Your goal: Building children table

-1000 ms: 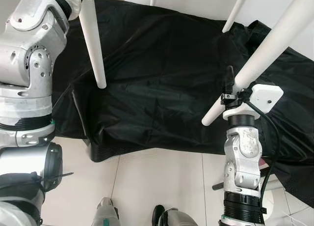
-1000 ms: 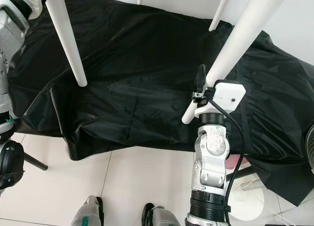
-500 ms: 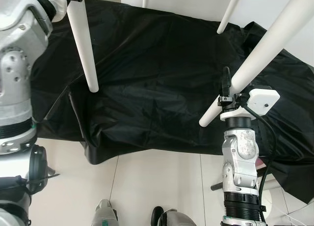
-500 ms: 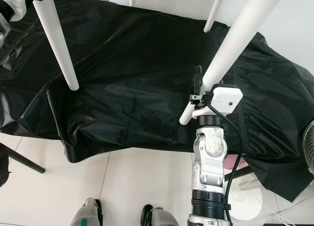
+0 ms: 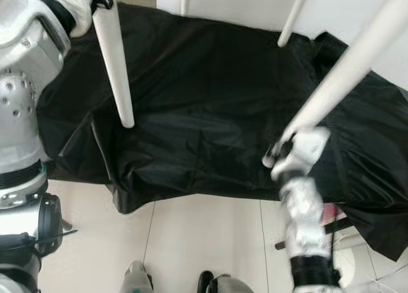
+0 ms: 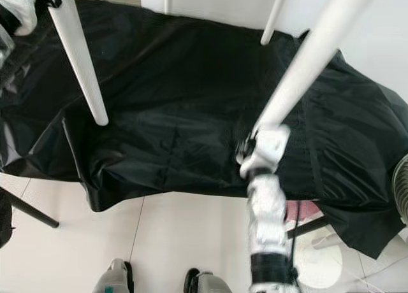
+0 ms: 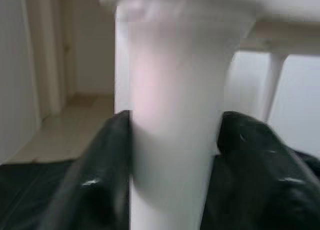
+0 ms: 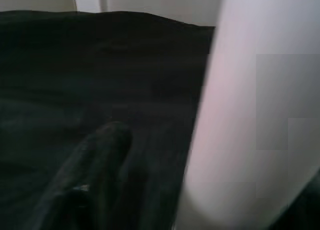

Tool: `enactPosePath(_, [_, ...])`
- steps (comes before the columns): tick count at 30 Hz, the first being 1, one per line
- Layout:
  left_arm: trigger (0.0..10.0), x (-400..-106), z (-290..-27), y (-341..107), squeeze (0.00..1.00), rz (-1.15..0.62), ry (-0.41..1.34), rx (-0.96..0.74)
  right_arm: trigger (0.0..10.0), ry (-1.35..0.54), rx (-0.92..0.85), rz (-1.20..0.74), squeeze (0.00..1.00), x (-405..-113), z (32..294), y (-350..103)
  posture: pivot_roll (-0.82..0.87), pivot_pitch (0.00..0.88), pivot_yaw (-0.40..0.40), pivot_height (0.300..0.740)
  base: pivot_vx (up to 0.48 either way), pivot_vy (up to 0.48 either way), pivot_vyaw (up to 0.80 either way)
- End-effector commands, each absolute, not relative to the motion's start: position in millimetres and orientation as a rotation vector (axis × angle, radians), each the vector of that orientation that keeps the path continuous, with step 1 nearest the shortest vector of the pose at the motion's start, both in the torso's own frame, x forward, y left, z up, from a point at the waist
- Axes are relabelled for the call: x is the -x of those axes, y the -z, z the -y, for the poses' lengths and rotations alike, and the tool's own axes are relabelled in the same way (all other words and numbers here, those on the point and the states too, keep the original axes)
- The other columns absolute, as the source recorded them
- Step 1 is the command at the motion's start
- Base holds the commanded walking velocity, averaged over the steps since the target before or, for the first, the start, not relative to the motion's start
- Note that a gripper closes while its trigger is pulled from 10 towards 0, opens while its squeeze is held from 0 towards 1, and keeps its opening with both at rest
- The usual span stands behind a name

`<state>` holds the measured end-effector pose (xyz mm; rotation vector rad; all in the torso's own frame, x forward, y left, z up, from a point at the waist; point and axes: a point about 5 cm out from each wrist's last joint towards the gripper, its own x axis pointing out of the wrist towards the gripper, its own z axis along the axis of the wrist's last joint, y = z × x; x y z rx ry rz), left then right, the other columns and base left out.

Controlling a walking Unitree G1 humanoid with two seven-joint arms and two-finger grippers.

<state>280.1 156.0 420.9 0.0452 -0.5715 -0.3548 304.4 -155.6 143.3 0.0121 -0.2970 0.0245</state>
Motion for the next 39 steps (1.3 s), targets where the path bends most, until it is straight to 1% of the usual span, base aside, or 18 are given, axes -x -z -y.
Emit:
enactPosePath(1, [10.0, -263.6, -138.4, -426.1, 1.0, 0.639, 0.567, -0.113, 10.0, -0.041, 0.017, 0.341, 1.0, -306.2, 152.9, -150.2, 0.18, 0.165, -0.066, 0.74, 0.0, 0.0, 0.0])
enactPosePath(5, [10.0, -263.4, -137.1, -423.7, 1.0, 0.632, 0.579, -0.13, 10.0, -0.054, 0.026, 0.338, 1.0, -307.3, 150.8, -148.1, 0.18, 0.166, -0.066, 0.74, 0.0, 0.0, 0.0])
enactPosePath(6, [10.0, -264.0, -136.8, -420.6, 0.24, 0.621, 0.585, -0.141, 10.0, -0.066, 0.024, 0.335, 0.0, -309.7, 148.6, -147.6, 0.19, 0.163, -0.064, 0.74, 0.0, 0.0, 0.0])
enactPosePath(8, [10.0, -264.5, -136.7, -418.7, 0.24, 0.615, 0.586, -0.145, 10.0, -0.072, 0.024, 0.334, 0.0, -311.2, 147.7, -147.5, 0.19, 0.163, -0.064, 0.74, 0.0, 0.0, 0.0])
enactPosePath(9, [10.0, -265.0, -136.1, -416.1, 0.0, 0.604, 0.59, -0.158, 10.0, -0.079, 0.025, 0.336, 0.0, -313.6, 146.9, -148.7, 0.19, 0.161, -0.063, 0.74, 0.0, 0.0, 0.0])
enactPosePath(17, [10.0, -265.7, -136.2, -407.5, 0.0, 0.568, 0.604, -0.175, 10.0, -0.095, 0.04, 0.353, 0.0, -322.7, 148.1, -154.3, 0.2, 0.159, -0.071, 0.74, 0.0, 0.0, 0.0])
enactPosePath(18, [10.0, -266.4, -136.9, -399.3, 0.0, 0.533, 0.626, -0.2, 10.0, -0.108, 0.052, 0.352, 0.0, -323.6, 147.9, -153.6, 0.2, 0.159, -0.071, 0.74, 0.0, 0.0, 0.0])
enactPosePath(23, [10.0, -266.6, -140.2, -385.5, 0.0, 0.493, 0.638, -0.207, 10.0, -0.119, 0.051, 0.341, 0.0, -322.6, 148.2, -150.0, 0.2, 0.166, -0.08, 0.74, 0.0, 0.0, 0.0])
enactPosePath(24, [10.0, -267.6, -143.0, -378.7, 1.0, 0.473, 0.63, -0.199, 10.0, -0.12, 0.045, 0.339, 1.0, -321.6, 148.2, -148.6, 0.2, 0.169, -0.082, 0.74, 0.0, 0.0, 0.0])
enactPosePath(28, [10.0, -268.2, -146.6, -370.0, 1.0, 0.453, 0.624, -0.203, 10.0, -0.122, 0.041, 0.343, 1.0, -320.6, 147.7, -147.0, 0.2, 0.173, -0.082, 0.74, 0.0, 0.0, 0.0])
enactPosePath(29, [10.0, -267.6, -148.5, -363.1, 0.0, 0.44, 0.633, -0.224, 10.0, -0.113, 0.053, 0.342, 1.0, -320.2, 148.0, -145.6, 0.2, 0.174, -0.083, 0.74, 0.0, 0.0, 0.0])
enactPosePath(30, [10.0, -266.5, -151.0, -357.1, 0.0, 0.431, 0.639, -0.243, 10.0, -0.107, 0.062, 0.343, 0.0, -319.7, 148.3, -144.3, 0.2, 0.175, -0.083, 0.74, 0.0, 0.0, 0.0])
enactPosePath(35, [10.0, -263.4, -163.6, -340.1, 0.0, 0.384, 0.643, -0.262, 10.0, -0.076, 0.073, 0.352, 0.0, -313.7, 151.9, -139.4, 0.2, 0.176, -0.082, 0.74, 0.0, 0.0, 0.0])
enactPosePath(39, [10.0, -258.6, -176.0, -322.2, 0.0, 0.367, 0.628, -0.272, 10.0, -0.059, 0.061, 0.35, 0.0, -301.9, 153.3, -132.8, 0.2, 0.178, -0.077, 0.74, 0.0, 0.0, 0.0])
